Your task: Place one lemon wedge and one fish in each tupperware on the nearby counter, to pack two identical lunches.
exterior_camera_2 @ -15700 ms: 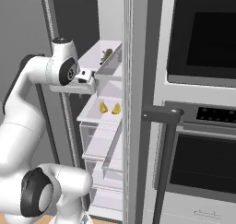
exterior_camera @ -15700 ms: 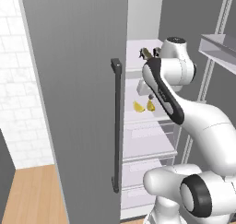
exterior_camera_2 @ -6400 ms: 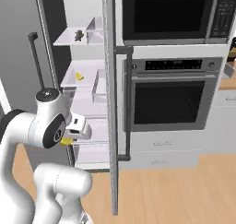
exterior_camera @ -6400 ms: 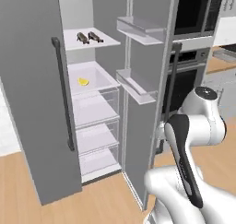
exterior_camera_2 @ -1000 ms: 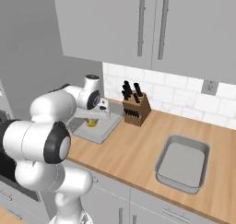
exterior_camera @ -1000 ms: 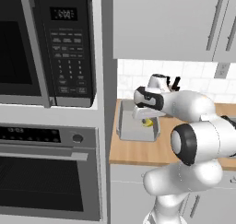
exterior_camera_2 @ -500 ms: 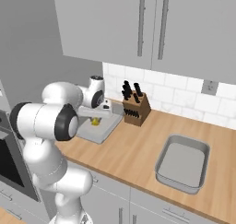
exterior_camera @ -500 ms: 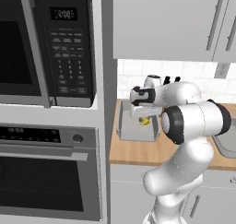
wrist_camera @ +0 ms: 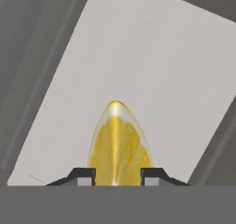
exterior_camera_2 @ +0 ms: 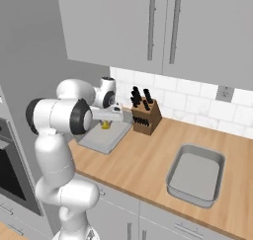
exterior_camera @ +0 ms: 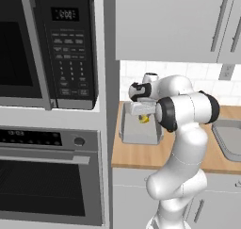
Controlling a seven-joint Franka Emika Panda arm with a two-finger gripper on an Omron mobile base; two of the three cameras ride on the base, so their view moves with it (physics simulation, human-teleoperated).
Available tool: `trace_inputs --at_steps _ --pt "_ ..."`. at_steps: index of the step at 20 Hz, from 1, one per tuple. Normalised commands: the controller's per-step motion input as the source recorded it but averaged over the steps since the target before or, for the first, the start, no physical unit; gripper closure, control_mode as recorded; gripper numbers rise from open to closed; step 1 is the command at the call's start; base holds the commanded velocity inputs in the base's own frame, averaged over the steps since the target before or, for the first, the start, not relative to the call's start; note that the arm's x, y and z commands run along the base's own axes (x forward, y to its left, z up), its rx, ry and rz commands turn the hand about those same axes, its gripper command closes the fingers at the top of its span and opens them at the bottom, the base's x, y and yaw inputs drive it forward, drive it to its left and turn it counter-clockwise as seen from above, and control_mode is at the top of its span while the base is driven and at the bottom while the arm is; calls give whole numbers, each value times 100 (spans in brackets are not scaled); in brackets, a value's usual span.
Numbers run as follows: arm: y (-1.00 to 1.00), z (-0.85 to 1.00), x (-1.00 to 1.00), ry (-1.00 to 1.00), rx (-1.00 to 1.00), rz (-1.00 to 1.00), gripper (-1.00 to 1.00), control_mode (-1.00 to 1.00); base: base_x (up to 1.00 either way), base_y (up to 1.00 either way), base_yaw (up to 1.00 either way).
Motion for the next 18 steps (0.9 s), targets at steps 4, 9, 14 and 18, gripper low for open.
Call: trace_inputs --at_steps 4,9,14,18 --pt "0 -47 0 4 0 0 100 -100 0 0 0" --pt "0 -21 -2 0 0 0 100 -100 0 0 0" --pt "0 -1 0 0 0 0 -100 -100 0 0 0" --pt "0 0 0 0 0 0 -100 -100 0 0 0"
